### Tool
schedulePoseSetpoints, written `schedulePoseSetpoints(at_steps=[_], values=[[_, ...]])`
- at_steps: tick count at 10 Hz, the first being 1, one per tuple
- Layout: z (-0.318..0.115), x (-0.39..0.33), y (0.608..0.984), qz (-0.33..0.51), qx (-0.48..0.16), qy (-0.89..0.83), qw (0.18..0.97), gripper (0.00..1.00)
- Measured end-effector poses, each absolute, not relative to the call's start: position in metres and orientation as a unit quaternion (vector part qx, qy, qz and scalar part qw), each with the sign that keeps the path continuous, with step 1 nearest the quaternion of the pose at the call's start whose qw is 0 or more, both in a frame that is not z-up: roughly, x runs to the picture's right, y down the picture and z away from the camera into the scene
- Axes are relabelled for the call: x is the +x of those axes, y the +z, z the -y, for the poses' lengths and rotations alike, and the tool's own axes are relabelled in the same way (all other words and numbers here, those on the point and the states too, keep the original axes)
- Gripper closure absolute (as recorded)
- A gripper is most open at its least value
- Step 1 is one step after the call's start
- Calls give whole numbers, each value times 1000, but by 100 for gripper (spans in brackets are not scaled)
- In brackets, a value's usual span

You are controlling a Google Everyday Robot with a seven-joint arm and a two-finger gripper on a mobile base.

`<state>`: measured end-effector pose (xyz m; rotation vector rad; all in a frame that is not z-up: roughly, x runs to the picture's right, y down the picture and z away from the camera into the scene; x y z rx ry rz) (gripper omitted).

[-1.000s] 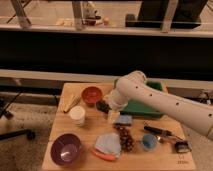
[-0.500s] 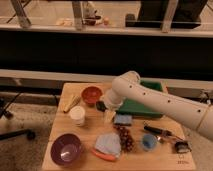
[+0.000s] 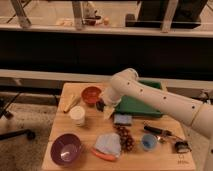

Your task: Place eraser in table surface

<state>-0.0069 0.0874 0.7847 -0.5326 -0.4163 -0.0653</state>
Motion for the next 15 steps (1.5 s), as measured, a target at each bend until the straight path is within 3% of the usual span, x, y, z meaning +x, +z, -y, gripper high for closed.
schedulePoseSetpoints(at_steps=[7,15], values=[[-101,-7,809,204,-280,-25,938,20],[-113,-29,809,212,-291,-36,932,20]])
